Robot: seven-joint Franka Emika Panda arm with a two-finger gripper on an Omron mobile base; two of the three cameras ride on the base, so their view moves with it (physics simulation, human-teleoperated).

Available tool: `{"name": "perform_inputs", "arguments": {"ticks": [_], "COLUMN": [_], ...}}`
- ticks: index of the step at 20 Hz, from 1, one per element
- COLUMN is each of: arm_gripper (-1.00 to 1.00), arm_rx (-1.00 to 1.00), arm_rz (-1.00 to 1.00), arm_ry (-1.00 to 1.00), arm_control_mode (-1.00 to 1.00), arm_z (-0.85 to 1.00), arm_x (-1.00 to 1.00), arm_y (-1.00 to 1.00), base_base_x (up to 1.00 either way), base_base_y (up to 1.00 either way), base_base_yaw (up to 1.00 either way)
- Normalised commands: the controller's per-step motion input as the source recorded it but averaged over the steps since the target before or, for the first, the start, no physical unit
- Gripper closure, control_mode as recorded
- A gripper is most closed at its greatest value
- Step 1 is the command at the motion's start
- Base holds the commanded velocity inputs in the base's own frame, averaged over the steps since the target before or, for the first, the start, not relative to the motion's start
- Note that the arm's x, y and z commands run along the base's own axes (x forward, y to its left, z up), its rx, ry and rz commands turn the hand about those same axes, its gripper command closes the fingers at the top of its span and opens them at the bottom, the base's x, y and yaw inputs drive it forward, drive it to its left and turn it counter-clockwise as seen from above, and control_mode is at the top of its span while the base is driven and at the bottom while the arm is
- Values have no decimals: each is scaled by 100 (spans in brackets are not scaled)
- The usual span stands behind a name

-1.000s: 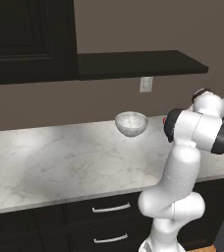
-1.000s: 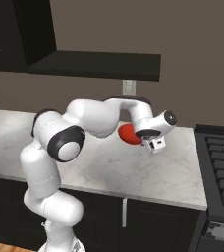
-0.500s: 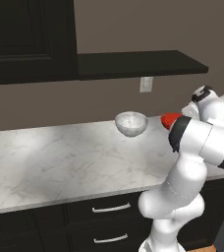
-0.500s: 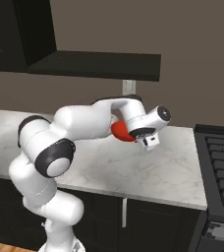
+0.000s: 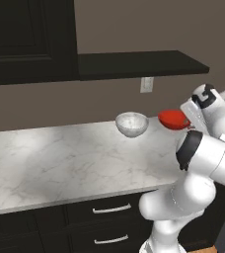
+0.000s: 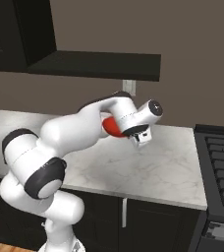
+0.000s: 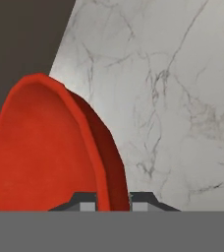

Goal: Pick up the bowls on the counter and stack them on top of one another in the open cabinet. Place the smaller bowl on top of the larger bowl.

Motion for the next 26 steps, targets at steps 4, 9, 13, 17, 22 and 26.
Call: {"name": "perform_inputs", "arguments": {"ticks": [4, 9, 13, 17, 22, 26], "arm_gripper": [100, 100, 100, 100, 100, 100], "arm_rx": [0, 0, -1, -2, -1, -1], "arm_rz": [0, 0, 0, -1, -2, -7], "arm_ry": [-5, -5, -3, -2, -7, -12], "arm_control_mode": [-100, -100, -100, -100, -100, -100], "arm_z": [25, 33, 25, 4, 0, 0], "arm_x": [-13, -7, 0, 0, 0, 0], "arm_y": [32, 28, 31, 39, 32, 18], "base_base_x": [0, 0, 0, 0, 0, 0], "base_base_y": [0, 0, 0, 0, 0, 0], "base_base_yaw": [0, 0, 0, 0, 0, 0]}}
